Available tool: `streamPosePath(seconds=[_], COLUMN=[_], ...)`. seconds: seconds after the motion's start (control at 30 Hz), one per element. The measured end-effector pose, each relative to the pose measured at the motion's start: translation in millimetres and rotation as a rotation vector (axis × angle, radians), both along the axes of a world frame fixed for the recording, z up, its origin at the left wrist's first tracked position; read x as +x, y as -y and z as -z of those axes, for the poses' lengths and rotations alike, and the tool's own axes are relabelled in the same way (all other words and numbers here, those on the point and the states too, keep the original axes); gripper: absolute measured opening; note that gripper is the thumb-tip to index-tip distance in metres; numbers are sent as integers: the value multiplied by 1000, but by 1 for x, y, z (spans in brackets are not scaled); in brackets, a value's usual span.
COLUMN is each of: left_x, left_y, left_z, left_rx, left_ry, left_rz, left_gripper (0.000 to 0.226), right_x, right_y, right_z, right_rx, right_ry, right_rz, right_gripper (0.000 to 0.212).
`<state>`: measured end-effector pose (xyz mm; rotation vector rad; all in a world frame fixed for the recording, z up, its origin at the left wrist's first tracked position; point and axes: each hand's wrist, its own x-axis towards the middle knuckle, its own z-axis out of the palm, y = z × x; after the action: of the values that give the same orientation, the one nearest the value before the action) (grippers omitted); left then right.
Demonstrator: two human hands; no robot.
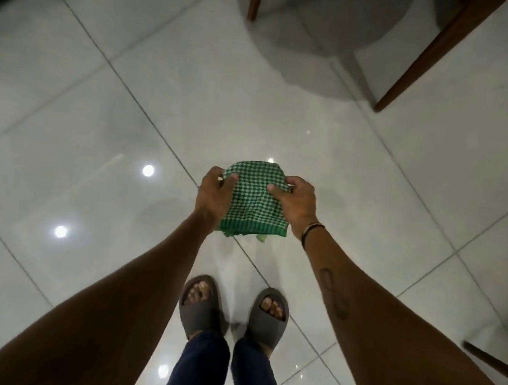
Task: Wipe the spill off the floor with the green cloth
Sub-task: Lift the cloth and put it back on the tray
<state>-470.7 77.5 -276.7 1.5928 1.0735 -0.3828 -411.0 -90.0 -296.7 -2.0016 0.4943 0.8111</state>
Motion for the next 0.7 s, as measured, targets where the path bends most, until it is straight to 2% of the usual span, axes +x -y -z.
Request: streamPosePath(seconds=[0.1,0.23,0.33,0.4,0.5,0.63,0.7], left_x=[67,170,251,306,382,469,496], left_y=[-15,-27,-30,-26,-14,5,8], left_z=[-109,-225,-282,-306,-313,-295,-281], left_rx=[-40,-174,-264,-245,-191,-46,149], left_ry=[102,229,323,377,439,432,341], left_rz=[-49,-157,-88,-37,-30,-59,-15], left_gripper=[35,17,31,42,46,33,19], right_x=[73,178,268,326,412,507,533], right_y=[0,7,14,19,28,33,31], right_z=[-115,-246,-314,-341,-352,-335,-322], right_rx=[98,219,213,176,97,-31,-102], right_ry=[54,183,277,361,396,410,384], right_rz=[51,126,177,157,54,-14,-150], right_gripper=[34,33,37,44,52,59,72])
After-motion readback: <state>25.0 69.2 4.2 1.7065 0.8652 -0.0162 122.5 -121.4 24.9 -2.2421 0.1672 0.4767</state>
